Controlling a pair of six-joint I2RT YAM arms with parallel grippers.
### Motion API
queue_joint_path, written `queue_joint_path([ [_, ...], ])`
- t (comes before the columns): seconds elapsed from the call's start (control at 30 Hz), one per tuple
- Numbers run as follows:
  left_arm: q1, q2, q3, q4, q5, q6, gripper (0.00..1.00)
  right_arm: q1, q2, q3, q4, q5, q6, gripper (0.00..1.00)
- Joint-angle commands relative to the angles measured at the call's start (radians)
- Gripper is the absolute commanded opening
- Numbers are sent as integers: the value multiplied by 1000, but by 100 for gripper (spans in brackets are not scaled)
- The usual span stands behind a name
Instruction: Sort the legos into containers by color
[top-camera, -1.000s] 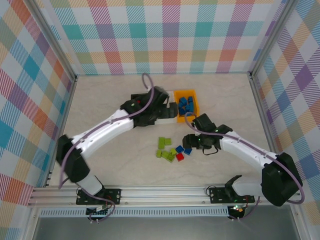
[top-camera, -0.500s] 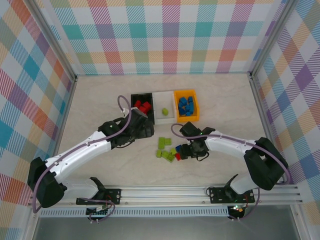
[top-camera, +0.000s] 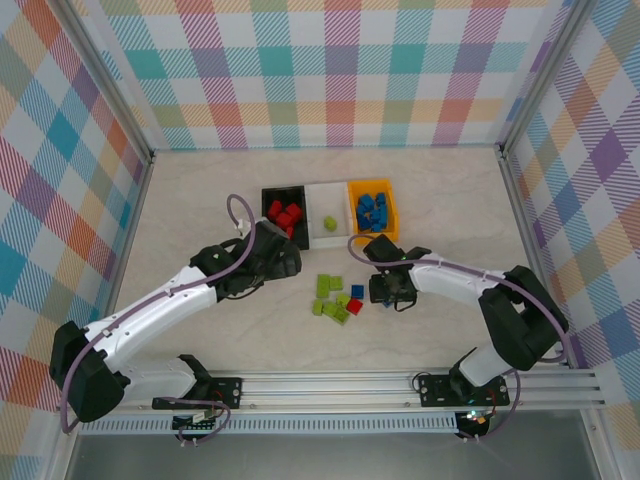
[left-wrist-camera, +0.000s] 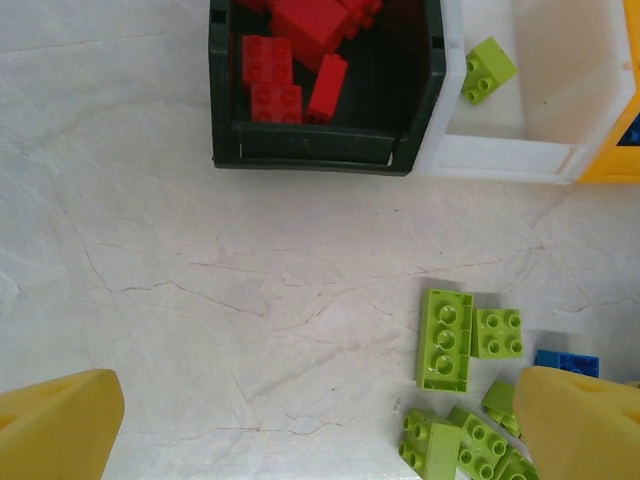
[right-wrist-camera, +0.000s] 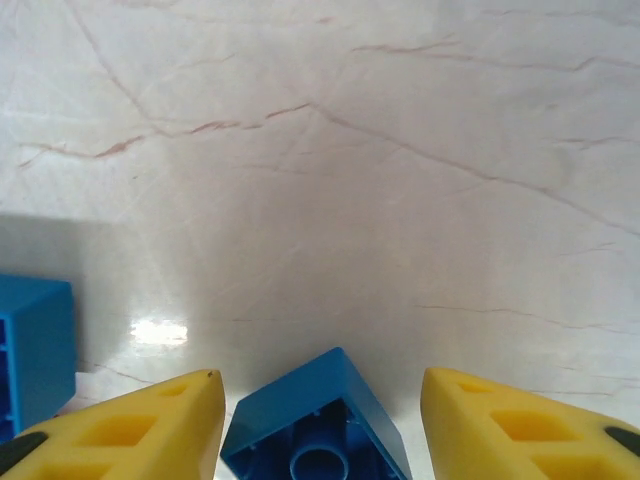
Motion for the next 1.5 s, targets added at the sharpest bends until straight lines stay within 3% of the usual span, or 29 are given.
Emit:
queue_joint_path([
  [0.0, 10, -5, -26, -5, 11, -13, 100, -20, -28, -12, -25, -11, 7, 58],
  [0.23, 14, 0, -16, -10, 12, -7, 100, -26, 35, -29, 10, -79, 27, 58],
  [0.43, 26, -8, -33, -13, 6, -5, 100, -9, 27, -45, 9, -114, 41, 40],
  [0.57, 30, -8, -44, -2, 21, -2, 100, -9, -29, -7, -15, -73, 36, 35],
  [0.7, 29, -20, -68, 13, 45, 12, 100, -35, -105, 133, -66, -32, -11, 35],
  [0.8, 29, -30, -101, 31, 79, 6, 100, -102, -72, 266, -53, -29, -43, 35],
  [1.1, -7, 21, -148, 96, 207, 15, 100, -223, 312, 669, -9, -13, -51, 36],
  [1.23, -54, 81, -131, 115, 232, 22, 100, -241, 452, 823, -20, -21, -53, 39],
  [1.4, -109, 198, -97, 151, 281, 42, 95, -251, 522, 937, -48, -57, -42, 63],
  [1.47, -125, 242, -80, 161, 293, 51, 91, -250, 486, 918, -35, -67, -43, 65],
])
